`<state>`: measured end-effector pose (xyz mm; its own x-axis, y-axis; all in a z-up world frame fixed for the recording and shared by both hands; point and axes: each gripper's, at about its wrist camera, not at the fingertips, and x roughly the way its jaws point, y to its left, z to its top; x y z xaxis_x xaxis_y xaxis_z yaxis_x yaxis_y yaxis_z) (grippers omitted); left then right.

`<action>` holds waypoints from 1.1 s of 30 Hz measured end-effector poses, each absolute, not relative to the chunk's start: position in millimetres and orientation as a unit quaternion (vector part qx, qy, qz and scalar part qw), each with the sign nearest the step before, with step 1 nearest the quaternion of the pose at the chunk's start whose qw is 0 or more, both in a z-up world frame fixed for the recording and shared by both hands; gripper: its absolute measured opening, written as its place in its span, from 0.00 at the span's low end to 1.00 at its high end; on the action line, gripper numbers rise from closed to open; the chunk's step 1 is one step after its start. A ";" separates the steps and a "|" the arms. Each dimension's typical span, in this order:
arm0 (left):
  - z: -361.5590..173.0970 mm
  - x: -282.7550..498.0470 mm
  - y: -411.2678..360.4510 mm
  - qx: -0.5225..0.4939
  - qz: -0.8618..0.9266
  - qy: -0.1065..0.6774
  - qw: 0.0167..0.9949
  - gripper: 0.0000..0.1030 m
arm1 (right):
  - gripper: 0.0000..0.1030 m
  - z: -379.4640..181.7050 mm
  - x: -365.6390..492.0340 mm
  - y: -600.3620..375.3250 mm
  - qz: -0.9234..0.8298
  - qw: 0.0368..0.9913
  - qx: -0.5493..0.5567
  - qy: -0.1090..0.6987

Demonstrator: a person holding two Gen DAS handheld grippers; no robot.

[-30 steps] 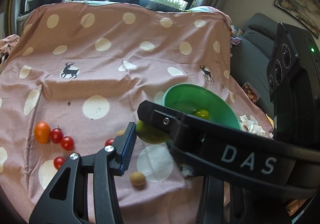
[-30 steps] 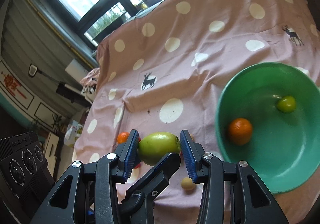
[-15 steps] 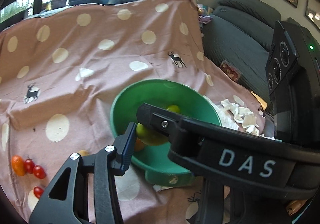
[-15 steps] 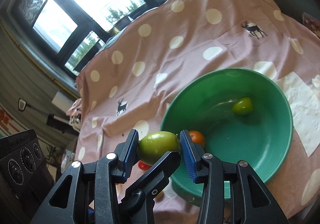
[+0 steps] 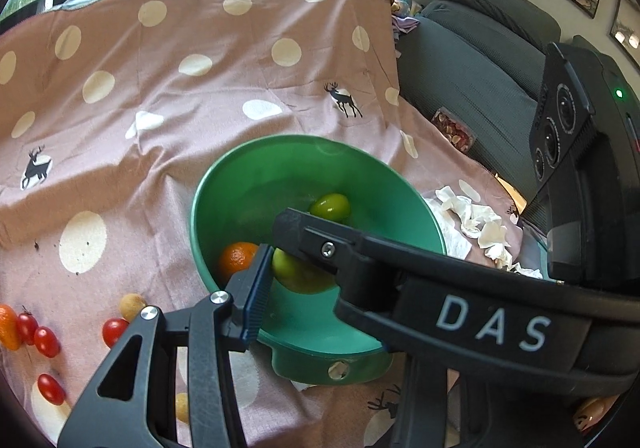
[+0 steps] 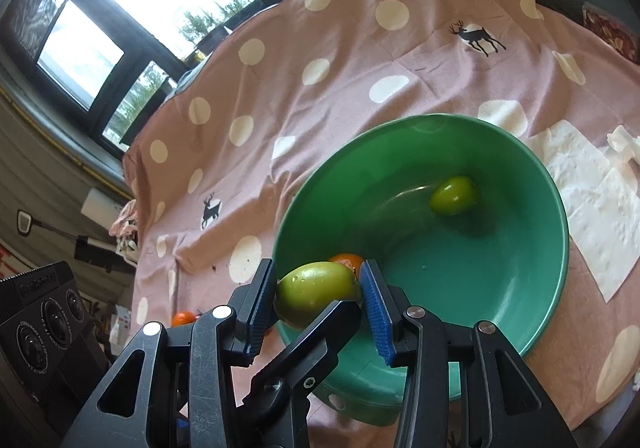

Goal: Organize fruits
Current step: 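Lower the apple into the green bowl and open the right gripper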

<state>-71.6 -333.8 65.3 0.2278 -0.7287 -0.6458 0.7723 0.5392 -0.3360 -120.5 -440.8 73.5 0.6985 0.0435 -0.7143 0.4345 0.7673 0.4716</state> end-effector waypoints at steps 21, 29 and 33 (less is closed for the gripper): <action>46.6 -65.2 -344.4 0.016 -0.487 0.433 0.759 0.41 | 0.45 56.2 -116.4 -449.9 -0.143 0.839 0.331 0.408; 45.0 -64.9 -344.1 0.024 -0.475 0.437 0.764 0.45 | 0.45 53.7 -117.6 -453.5 -0.156 0.832 0.334 0.415; 50.4 -66.3 -336.3 0.030 -0.458 0.430 0.778 0.49 | 0.45 56.2 -120.2 -453.6 -0.158 0.835 0.333 0.408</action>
<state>-66.3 -336.3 50.4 0.2122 -0.6859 -0.6961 0.7380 0.5794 -0.3459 -120.2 -453.6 56.2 0.6174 0.0080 -0.7866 0.5359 0.7277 0.4280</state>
